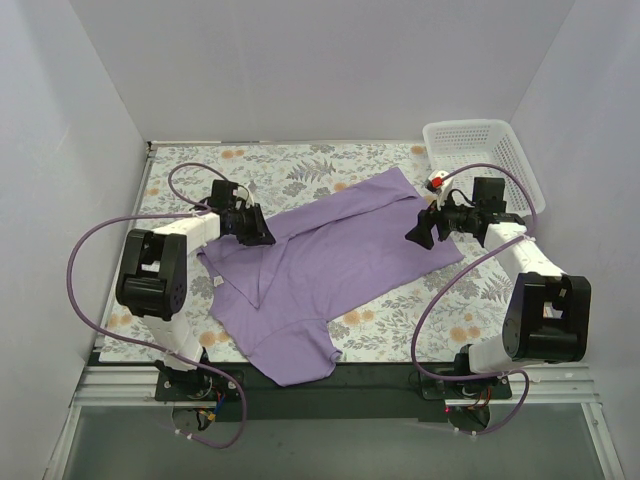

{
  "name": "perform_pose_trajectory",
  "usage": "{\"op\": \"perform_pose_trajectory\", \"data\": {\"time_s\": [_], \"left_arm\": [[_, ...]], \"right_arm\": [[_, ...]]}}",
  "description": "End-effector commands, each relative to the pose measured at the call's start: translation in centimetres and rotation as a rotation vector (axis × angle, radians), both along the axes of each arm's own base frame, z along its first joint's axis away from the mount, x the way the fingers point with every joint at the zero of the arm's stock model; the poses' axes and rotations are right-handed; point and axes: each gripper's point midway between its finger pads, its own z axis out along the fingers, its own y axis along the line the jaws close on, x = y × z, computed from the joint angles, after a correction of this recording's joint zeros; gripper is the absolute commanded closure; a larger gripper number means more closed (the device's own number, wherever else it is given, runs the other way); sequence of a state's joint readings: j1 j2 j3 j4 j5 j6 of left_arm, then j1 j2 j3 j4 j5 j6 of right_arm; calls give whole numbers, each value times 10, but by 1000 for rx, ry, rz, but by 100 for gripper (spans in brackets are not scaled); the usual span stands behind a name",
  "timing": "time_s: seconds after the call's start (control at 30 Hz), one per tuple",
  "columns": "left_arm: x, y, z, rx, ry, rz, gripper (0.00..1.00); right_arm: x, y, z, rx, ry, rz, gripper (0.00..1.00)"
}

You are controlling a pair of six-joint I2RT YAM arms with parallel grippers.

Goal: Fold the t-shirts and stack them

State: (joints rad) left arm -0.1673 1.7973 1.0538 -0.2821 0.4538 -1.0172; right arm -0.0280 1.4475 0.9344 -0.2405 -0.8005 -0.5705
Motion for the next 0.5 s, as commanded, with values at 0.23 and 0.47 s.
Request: {"op": "perform_pose_trajectory", "data": {"time_s": [0.23,0.47], "left_arm": [[-29,-28,30,-125,-7,-124,94],[-68,-69,22,-208,101,-251,91]], "right_arm": [[-2,0,1,35,15,5,16],[-1,-5,1,39,18,-12,16]]}}
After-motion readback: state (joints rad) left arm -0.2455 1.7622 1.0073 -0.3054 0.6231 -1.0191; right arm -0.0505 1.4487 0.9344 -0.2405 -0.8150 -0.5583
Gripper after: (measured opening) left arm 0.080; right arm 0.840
